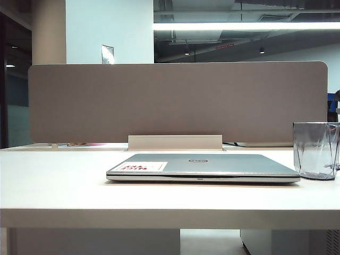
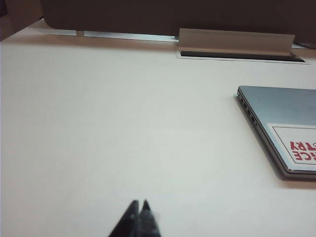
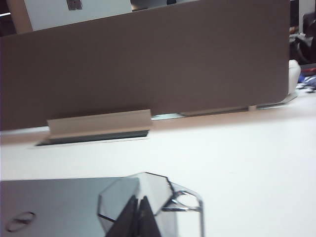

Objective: Pick up the water cup and place it on the right side of the laptop.

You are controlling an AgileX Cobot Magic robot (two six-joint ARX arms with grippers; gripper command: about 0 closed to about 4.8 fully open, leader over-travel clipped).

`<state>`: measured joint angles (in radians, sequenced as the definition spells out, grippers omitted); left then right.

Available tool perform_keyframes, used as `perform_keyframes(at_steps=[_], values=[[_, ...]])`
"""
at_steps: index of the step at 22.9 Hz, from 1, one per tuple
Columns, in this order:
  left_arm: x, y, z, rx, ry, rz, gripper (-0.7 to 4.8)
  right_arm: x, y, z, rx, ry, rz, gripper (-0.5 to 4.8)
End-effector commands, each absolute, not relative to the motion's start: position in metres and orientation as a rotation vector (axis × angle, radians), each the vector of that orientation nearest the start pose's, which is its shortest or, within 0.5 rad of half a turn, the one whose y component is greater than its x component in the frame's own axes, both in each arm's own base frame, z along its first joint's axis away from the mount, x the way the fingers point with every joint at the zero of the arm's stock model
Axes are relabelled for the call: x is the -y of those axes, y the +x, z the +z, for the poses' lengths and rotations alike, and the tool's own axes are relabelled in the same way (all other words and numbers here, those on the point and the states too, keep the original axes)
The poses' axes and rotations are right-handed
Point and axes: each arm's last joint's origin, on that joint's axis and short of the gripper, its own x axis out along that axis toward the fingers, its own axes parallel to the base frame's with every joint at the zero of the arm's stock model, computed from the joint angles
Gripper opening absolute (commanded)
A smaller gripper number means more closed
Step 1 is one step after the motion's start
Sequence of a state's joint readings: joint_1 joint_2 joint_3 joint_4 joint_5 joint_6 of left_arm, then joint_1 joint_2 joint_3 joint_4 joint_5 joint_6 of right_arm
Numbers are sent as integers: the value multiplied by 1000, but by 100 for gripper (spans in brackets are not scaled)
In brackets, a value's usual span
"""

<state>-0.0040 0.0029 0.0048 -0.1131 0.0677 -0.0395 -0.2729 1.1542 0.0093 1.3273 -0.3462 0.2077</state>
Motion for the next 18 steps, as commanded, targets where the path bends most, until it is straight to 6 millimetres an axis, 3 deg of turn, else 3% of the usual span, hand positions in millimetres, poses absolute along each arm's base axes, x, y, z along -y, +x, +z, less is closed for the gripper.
perform_keyframes(at_steps=[1,6,18], values=[[3,97,156,-102,-44,-75,-3,30,157,174,228,180,169,-9],[3,97,156,-102,-44,-75,-3,26,153,181,276,139,288,-9],[3,97,156,-102,-44,-75,-3,27,150,187,316,114,262,-8]])
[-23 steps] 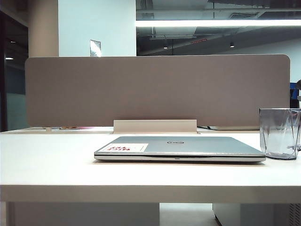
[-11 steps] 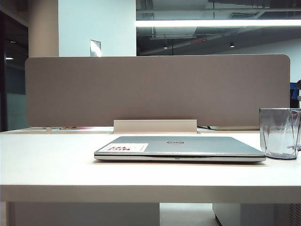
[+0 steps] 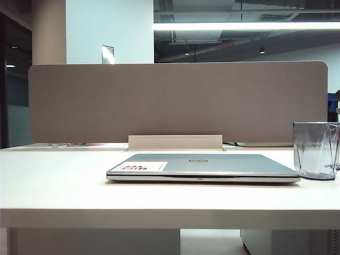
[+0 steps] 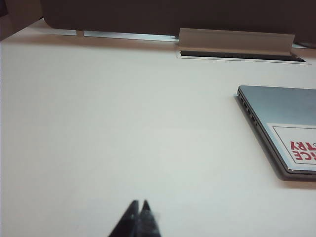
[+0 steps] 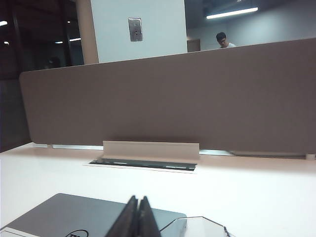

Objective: Pick up the water cup and place it on the right side of the laptop.

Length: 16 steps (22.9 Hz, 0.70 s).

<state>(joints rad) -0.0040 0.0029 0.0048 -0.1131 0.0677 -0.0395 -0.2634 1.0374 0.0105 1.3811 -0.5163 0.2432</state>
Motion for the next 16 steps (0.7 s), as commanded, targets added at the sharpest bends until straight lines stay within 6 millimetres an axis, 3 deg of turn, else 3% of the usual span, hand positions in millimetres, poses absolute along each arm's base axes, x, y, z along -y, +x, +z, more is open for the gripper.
perform_keyframes(at_steps=[1,8,16], values=[[3,97,156,-103,-44,-75,-3,27,150,187,309,124,264,-8],[3,97,156,-102,-44,-75,-3,27,152,181,254,174,263,-8],[3,97,156,-103,-44,-74,-3,25,145,170,68,265,92,-8]])
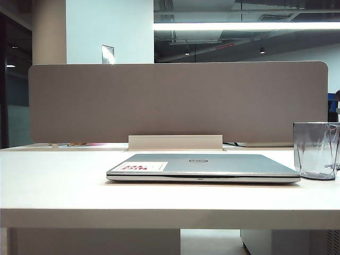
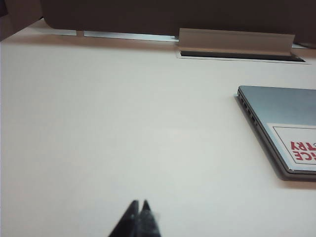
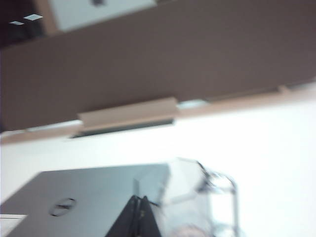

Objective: Pick up the water cup and place it on the right side of the laptop.

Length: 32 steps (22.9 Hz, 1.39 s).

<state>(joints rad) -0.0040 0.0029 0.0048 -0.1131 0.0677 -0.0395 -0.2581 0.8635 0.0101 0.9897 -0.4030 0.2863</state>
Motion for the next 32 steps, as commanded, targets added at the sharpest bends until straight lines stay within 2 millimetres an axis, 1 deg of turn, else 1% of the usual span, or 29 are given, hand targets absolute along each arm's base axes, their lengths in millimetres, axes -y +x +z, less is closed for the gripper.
perform_keyframes(at_steps=[1,5,9,13,17,26,32], values=[[3,97,156,-102,-44,-74,-3,22,144,170,63,269,78,-8],[3,97,156,-102,-44,-75,-3,11,137,172,51,262,24,-8],[3,97,156,-102,-44,-75,-3,1,124,174,41,202,54,-8],[3,97,156,-102,-44,-75,-3,0,119,171,6,189,55,-8],[3,97,156,-102,-44,-75,-3,1,111,165,-53,184,-4,-8],[3,97,156,-102,-44,-75,-3,0,101,162,-34,146,13,-8],[3,97,156,-102,-44,-75,-3,0,98,157,-66,140,10,-8]])
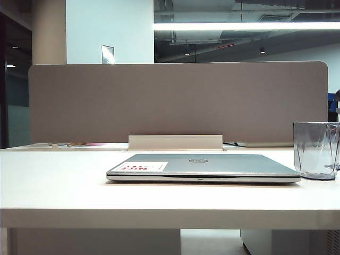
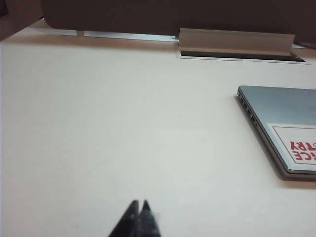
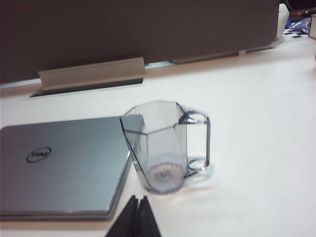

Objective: Pick up the water cup and place it on the right side of the laptop.

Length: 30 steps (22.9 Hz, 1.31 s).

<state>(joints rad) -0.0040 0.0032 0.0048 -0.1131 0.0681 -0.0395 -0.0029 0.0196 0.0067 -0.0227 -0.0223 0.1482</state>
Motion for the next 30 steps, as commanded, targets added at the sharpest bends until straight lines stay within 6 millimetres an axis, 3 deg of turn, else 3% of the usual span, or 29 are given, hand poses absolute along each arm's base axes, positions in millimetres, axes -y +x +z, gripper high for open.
perform_keyframes(at_steps=[1,30], values=[[3,97,156,-102,-44,-75,-3,0,97,157,-74,132,11,-8],[3,97,156,-102,-44,-75,-3,4,97,155,-83,93,-55,-8]])
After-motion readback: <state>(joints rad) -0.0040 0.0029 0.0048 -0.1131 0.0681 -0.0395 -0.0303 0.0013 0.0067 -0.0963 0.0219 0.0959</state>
